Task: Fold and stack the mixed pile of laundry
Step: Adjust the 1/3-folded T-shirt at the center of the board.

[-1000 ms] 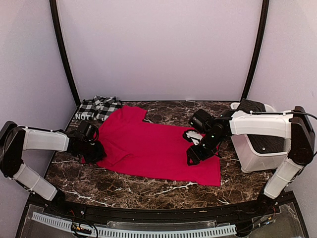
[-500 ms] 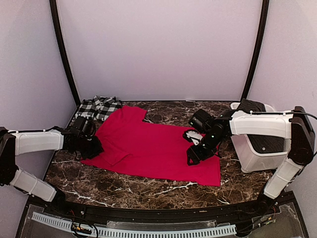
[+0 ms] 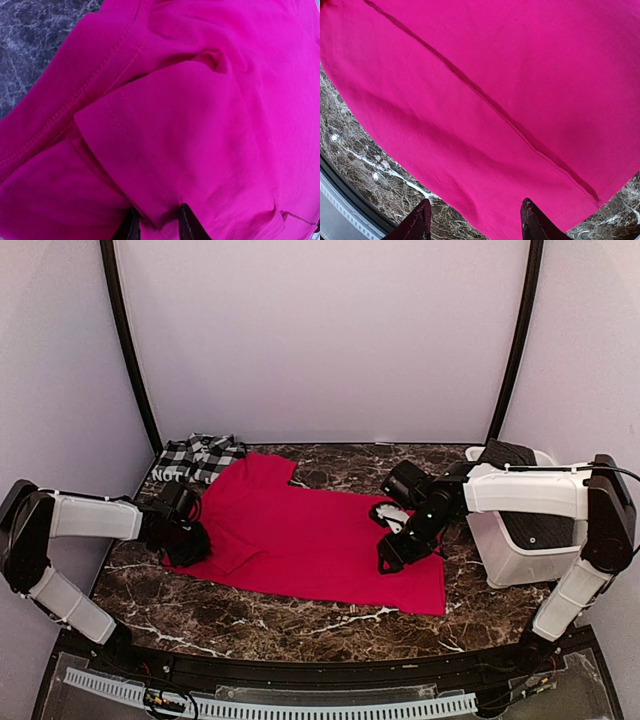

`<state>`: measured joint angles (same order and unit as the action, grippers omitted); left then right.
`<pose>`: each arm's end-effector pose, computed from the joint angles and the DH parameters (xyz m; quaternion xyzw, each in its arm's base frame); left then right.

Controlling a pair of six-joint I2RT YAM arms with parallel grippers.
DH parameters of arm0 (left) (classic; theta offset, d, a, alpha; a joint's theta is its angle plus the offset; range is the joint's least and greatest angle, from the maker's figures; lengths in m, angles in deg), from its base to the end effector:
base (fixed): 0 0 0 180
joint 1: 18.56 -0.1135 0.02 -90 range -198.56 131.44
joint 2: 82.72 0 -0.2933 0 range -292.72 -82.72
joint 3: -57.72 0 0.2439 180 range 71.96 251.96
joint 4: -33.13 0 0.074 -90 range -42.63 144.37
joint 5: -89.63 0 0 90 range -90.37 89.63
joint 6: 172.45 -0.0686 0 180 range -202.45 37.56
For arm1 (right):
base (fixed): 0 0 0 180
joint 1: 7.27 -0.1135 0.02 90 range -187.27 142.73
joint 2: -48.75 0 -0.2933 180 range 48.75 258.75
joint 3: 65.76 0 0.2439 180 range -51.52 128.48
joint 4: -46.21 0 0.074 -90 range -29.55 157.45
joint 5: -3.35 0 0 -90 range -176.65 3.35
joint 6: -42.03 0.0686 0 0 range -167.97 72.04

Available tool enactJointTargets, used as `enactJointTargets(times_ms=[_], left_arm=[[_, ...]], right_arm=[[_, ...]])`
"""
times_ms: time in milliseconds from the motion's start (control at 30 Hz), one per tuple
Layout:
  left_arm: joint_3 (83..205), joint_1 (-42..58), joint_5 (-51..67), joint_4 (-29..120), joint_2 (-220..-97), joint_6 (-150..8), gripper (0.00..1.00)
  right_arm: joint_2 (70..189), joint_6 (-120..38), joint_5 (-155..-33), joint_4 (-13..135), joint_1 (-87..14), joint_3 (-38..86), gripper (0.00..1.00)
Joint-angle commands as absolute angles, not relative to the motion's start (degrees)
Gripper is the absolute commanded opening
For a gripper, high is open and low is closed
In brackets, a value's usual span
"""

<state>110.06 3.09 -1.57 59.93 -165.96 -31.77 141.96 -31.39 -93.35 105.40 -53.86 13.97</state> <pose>0.2524 -0.0986 0.1590 -0.2435 0.9291 -0.1560 0.2305 0.2113 0.2350 0.2138 -0.2640 0.9510 0.1280 0.0979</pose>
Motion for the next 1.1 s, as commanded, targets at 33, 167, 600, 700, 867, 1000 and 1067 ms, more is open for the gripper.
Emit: enactJointTargets(times_ms=[33, 167, 600, 700, 867, 1000, 1067], left_arm=[[110.75, 2.89, -1.74, 57.53, -168.30, -32.96, 0.26], [111.49, 2.89, -1.15, 57.18, -168.34, -32.92, 0.25], [113.49, 2.89, -2.11, 59.53, -166.18, -33.82, 0.13], [113.81, 2.89, -1.70, 59.08, -167.21, -33.93, 0.05], [114.77, 2.89, 0.97, 58.23, -166.46, -34.00, 0.00], [117.48, 2.89, 2.32, 57.47, -166.38, -34.69, 0.00], [119.27, 2.89, 3.27, 56.24, -167.72, -35.07, 0.00]], right_arm=[[141.04, -31.35, -93.74, 104.71, -53.59, 13.08, 0.57], [141.12, -31.27, -93.96, 104.40, -53.59, 12.89, 0.57], [141.48, -31.52, -93.77, 104.79, -53.59, 13.37, 0.57], [141.48, -31.53, -93.54, 104.87, -53.59, 13.36, 0.57], [141.30, -31.53, -93.44, 104.92, -53.59, 13.26, 0.57], [141.36, -31.61, -93.46, 104.67, -53.59, 13.19, 0.57], [141.47, -31.62, -93.66, 104.41, -53.59, 13.09, 0.57]])
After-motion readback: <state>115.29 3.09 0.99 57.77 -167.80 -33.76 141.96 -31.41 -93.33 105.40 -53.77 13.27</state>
